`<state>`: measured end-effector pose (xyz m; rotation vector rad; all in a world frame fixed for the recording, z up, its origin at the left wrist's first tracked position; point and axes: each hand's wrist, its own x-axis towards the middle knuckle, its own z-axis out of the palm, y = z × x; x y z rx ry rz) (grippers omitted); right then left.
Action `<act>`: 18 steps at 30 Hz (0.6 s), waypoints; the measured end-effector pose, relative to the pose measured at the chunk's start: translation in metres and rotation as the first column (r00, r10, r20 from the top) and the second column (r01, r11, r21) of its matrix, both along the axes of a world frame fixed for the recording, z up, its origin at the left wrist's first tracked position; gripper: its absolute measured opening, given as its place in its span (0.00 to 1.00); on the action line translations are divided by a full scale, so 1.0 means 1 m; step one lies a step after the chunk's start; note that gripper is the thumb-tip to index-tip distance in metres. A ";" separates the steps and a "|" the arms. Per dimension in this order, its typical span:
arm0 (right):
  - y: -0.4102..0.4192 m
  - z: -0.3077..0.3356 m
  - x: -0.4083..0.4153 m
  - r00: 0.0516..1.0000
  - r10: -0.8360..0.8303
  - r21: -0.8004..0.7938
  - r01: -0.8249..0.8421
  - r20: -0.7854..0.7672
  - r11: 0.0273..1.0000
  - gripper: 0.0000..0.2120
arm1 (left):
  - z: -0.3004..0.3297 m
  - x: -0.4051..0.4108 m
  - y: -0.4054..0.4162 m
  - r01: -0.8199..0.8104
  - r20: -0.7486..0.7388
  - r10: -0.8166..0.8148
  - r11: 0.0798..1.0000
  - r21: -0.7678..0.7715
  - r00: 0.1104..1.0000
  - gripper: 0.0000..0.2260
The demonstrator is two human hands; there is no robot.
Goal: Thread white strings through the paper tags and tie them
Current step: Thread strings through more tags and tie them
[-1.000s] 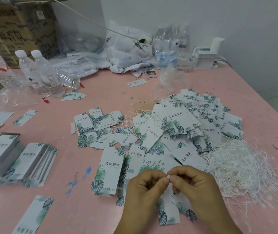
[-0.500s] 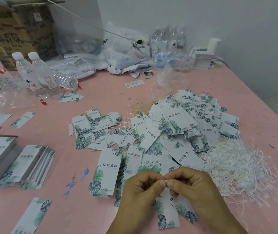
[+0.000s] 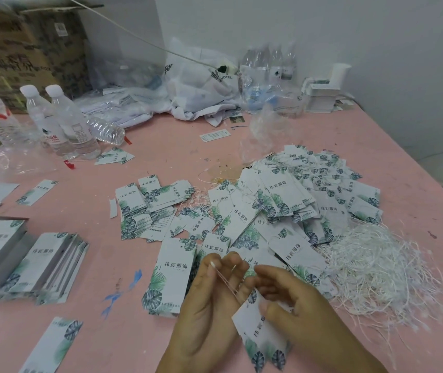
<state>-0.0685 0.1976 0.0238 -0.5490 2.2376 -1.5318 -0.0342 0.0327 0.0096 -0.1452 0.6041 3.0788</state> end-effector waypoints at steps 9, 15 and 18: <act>0.007 -0.002 -0.002 0.868 0.311 -0.154 -0.272 0.387 0.950 0.14 | 0.006 0.002 -0.002 -0.008 0.004 0.008 0.980 0.197 1.000 0.13; 0.028 0.005 -0.017 0.854 0.178 -0.281 -0.039 0.489 0.959 0.07 | 0.002 -0.007 -0.007 -0.061 0.062 0.049 0.975 0.213 0.997 0.14; 0.024 0.004 -0.019 0.787 0.055 -0.473 0.313 0.615 0.824 0.11 | -0.004 -0.011 0.000 -0.109 0.130 0.101 0.992 0.058 0.986 0.08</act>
